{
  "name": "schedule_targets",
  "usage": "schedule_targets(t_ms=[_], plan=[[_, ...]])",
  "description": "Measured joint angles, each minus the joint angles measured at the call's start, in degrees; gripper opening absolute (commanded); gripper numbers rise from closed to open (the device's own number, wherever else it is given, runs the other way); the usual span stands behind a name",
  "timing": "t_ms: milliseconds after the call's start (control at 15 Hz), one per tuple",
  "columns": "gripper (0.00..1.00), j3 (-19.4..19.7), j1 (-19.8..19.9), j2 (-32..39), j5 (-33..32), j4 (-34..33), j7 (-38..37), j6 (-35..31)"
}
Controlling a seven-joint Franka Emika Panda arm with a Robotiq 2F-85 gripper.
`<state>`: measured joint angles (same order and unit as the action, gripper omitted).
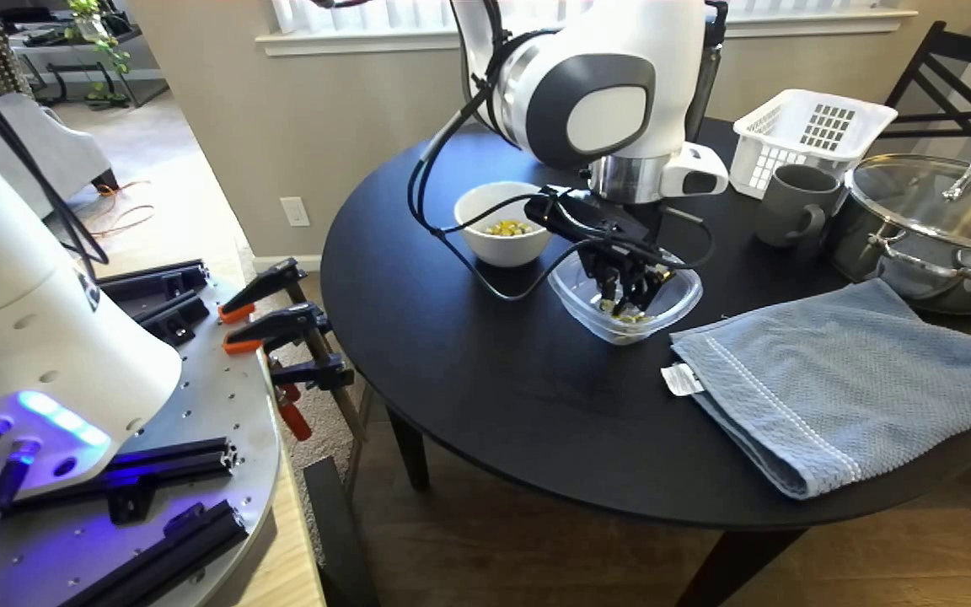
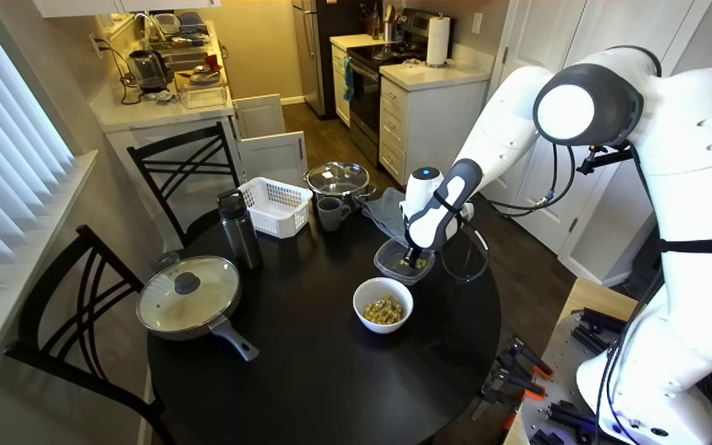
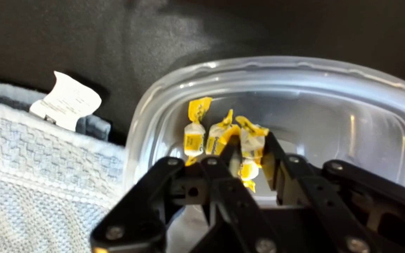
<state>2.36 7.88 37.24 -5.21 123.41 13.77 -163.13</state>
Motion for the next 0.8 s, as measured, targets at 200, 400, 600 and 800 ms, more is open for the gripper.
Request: schedule_targets(t_ms=[200,400,600,800], plan=[[0.05,-0.3,-0.5,-2.7,-0.2,0.3,0.0,0.0],[0.05,-3.2,-0.3,-6.8,-0.1,1.7,0.9,0.2],[0.05,-9.1,0.7,-10.4,0.9,3.9,3.4,1.1],[0.05,-14.2,0.9,-12.3,2.7,5.3,6.3,3.5]])
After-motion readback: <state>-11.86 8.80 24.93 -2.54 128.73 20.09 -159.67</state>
